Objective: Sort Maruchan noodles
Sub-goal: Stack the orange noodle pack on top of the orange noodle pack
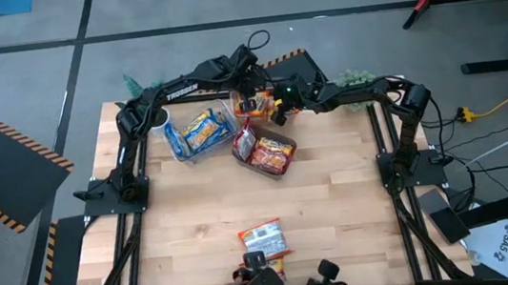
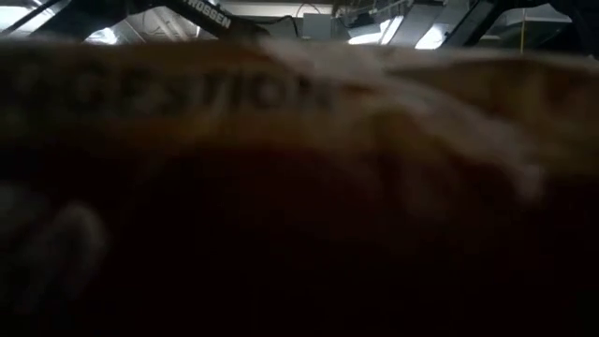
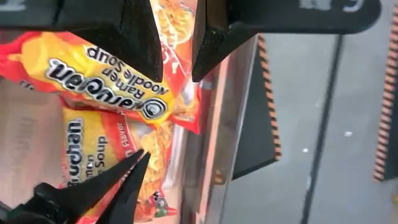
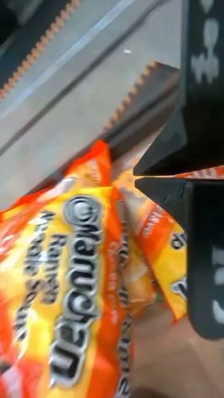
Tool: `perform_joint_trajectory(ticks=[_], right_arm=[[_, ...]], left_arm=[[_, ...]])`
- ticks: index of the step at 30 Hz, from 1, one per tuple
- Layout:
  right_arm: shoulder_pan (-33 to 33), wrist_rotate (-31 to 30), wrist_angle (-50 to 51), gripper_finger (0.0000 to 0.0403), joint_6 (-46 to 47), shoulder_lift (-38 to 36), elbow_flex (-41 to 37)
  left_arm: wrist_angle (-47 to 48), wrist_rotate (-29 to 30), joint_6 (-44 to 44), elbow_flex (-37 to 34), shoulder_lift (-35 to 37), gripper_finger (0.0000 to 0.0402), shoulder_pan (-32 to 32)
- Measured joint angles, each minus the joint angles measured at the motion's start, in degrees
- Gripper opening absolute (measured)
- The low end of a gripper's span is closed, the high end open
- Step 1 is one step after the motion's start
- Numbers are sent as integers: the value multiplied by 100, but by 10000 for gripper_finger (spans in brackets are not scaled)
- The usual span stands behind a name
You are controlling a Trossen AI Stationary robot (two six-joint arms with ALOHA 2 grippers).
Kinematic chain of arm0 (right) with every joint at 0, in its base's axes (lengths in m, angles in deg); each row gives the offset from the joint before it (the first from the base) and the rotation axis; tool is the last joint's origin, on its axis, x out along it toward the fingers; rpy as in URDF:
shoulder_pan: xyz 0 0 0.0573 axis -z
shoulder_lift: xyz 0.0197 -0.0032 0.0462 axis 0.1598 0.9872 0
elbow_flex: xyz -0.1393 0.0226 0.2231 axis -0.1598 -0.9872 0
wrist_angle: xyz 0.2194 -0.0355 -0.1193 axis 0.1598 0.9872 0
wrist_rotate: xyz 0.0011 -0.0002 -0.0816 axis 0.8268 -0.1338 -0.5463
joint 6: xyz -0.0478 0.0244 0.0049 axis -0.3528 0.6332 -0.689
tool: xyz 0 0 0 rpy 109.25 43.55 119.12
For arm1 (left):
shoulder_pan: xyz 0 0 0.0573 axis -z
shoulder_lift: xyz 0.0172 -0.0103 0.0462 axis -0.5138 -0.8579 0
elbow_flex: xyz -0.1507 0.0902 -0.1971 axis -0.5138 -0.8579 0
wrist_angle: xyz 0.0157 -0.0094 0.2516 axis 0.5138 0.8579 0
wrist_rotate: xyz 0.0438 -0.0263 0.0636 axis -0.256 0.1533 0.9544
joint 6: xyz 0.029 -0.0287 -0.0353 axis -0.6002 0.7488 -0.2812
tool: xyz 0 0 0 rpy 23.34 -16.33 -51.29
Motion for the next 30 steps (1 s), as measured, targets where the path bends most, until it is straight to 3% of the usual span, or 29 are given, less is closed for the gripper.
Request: perform_joint_trajectory(ticks=[9, 13, 17, 21, 30], right_arm=[[-2, 122, 680, 2, 934, -33, 20], [2, 528, 704, 2, 940, -31, 17], [-9, 703, 729, 3, 931, -28, 13], [-9, 742, 767, 3, 925, -28, 16], [-11, 788, 878, 3, 959, -35, 22]], left_arm=[[-117, -1359, 742, -270, -111, 79, -457], [-68, -2668, 1028, -298, -111, 79, -706], [-287, -3028, 1692, -284, -108, 81, -900], [-213, -3751, 1641, -266, -107, 102, -995], [224, -3139, 643, -261, -140, 186, -746]])
